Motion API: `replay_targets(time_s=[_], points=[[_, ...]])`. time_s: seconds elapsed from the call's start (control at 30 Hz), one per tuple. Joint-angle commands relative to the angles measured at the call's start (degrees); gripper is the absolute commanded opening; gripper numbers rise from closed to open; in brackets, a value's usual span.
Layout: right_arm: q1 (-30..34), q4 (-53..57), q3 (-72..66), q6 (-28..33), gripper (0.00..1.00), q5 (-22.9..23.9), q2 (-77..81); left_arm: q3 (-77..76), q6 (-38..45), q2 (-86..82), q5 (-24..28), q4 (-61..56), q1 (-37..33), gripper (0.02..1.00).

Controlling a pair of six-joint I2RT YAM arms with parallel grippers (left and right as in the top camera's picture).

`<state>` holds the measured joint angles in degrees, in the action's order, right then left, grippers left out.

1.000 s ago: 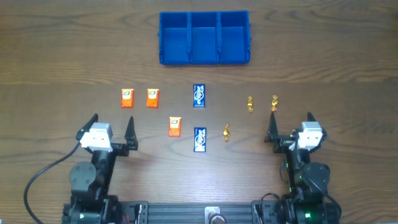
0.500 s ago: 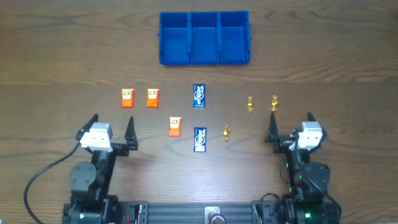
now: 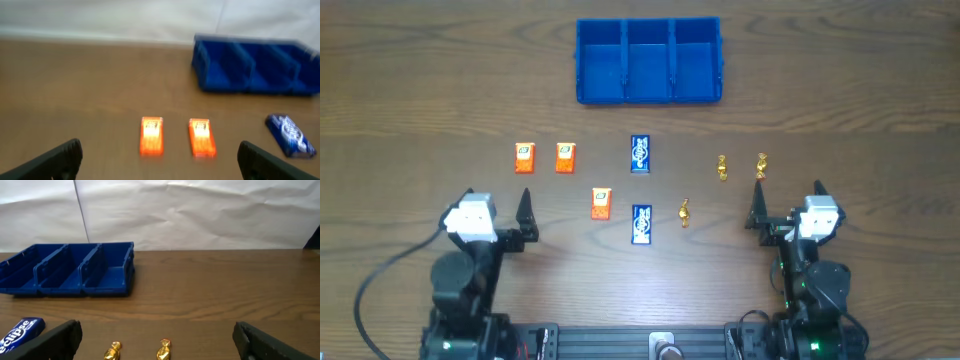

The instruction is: Sort Candies Into Trays

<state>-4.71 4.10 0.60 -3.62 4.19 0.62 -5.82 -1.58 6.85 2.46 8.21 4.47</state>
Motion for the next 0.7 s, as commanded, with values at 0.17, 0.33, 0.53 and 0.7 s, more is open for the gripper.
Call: replay_targets(time_s=[0.17, 0.33, 0.53, 0.7], points=[[0.2, 0.3, -0.2, 0.7, 0.998, -0.5, -0.5, -38.0, -2.3, 39.0, -4.6, 17.1, -0.5, 0.976], [0.2, 0.3, -0.2, 0.7, 0.998, -0.5, -0.5, -46.1, -2.2, 59.5, -4.4, 18.3, -0.6, 0.952], [0.2, 0.3, -0.2, 0.7, 0.998, -0.5, -0.5, -47.6, 0.9, 76.6, -2.0, 14.3, -2.3, 0.982], [0.2, 0.3, -0.2, 0.7, 0.998, -0.5, -0.5, -47.6, 4.7, 84.5, 0.2, 8.8, -2.3, 0.991]])
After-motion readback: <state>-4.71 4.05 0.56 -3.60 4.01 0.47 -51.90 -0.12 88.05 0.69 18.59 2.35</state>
